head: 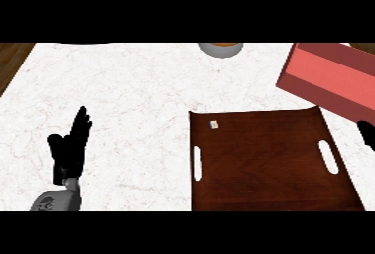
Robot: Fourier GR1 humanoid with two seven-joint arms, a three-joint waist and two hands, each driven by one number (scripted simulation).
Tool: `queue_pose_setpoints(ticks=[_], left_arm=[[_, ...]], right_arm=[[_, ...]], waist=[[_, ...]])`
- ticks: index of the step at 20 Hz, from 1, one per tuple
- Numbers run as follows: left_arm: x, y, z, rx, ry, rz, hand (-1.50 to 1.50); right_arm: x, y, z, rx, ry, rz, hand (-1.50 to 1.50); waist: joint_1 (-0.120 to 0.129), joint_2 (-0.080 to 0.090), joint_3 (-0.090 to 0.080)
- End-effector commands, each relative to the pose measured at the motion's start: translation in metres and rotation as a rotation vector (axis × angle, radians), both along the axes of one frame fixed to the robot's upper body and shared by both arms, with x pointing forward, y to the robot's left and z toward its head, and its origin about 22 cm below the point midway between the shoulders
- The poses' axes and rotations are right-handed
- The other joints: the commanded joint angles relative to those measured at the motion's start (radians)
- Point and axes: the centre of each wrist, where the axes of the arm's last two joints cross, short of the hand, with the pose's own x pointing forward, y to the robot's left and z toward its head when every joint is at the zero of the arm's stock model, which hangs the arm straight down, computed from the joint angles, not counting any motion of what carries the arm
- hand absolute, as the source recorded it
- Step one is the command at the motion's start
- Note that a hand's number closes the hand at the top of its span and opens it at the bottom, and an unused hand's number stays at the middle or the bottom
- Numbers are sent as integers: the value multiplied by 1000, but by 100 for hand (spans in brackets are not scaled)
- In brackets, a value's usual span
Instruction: Pick the squash from the tray and place it in the cardboard box
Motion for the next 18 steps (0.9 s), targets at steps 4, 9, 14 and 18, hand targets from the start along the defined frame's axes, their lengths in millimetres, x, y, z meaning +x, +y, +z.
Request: queue_pose_setpoints(ticks=[4, 9, 14, 18], left_arm=[[7, -24, 2, -1, 6, -9, 0], [23, -15, 17, 4, -5, -14, 0], [12, 12, 5, 0, -4, -15, 0], [11, -3, 12, -13, -5, -22, 0]], right_arm=[[40, -55, -8, 66, -77, -44, 150], [93, -80, -3, 81, -59, -56, 150], [123, -90, -43, 104, -43, -31, 150], [152, -108, -63, 136, -49, -31, 150]], waist=[[3, 2, 1], [13, 6, 1], [13, 5, 1], [24, 8, 1]])
